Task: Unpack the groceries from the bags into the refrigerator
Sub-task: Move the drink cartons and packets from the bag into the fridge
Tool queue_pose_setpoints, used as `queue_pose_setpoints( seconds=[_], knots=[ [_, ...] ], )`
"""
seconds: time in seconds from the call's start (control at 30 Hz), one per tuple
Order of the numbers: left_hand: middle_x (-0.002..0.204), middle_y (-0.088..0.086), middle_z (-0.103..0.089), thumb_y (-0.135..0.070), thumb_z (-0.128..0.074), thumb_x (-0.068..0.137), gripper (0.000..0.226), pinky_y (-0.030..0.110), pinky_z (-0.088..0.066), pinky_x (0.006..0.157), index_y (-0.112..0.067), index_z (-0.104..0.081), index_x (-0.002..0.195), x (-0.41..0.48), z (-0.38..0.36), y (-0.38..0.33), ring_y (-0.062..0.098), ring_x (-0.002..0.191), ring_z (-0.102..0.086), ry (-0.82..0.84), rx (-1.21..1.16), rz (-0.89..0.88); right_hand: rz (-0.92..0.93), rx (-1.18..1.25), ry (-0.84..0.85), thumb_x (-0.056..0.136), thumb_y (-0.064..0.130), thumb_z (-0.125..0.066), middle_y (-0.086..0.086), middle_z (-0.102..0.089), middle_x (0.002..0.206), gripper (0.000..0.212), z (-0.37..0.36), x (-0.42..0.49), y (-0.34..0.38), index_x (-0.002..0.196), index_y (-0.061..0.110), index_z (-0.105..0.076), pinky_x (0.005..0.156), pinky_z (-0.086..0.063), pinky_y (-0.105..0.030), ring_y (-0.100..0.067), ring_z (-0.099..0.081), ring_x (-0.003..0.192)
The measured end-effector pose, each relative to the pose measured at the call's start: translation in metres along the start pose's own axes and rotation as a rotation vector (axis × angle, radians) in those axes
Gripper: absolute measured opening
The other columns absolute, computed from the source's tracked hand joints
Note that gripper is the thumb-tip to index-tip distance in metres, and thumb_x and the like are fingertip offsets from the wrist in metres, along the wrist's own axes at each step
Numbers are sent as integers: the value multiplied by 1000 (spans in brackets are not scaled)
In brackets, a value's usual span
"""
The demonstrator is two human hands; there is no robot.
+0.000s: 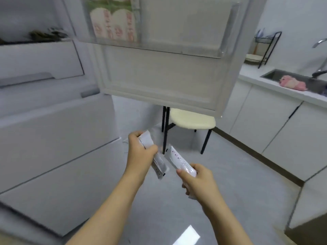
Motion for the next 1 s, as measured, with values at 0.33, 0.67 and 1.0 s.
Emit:
queue_pose_setpoints(
  seconds=[0.33, 0.67, 1.0],
  knots=[
    [96, -6, -58, 11, -44, 89, 44, 32, -53, 79, -25, -34, 112, 61, 134, -37, 8, 92, -64, -431, -144, -190, 244, -9, 307, 90, 24, -57, -1, -60, 68, 7, -125, 61, 82, 96, 20, -57, 45, -42, -17, -8, -53, 50],
    [105, -13, -56, 6, -40, 92, 60, 49, -54, 84, -54, -37, 97, 124, 216, -89, 16, 93, -67, -589, 93, -314, 502, 44, 528, 95, 30, -50, 4, -65, 85, 3, -230, 116, 181, 94, 32, -51, 61, -49, -27, -10, -58, 68],
    [117, 17, -57, -14, -58, 90, 29, 48, -53, 86, -41, -57, 81, 197, 259, -136, 31, 99, -63, -754, -142, -299, 568, 129, 654, 96, 31, -47, 8, -58, 92, 4, -308, 153, 262, 92, 31, -45, 56, -52, -26, -10, -59, 78]
  ],
)
Point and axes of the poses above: each hand's wrist, its own x-axis towards the middle knuckle, its own z-axis out of the back of the hand, y = z × x, the point moved 1 cm from there along x, towards the middle knuckle
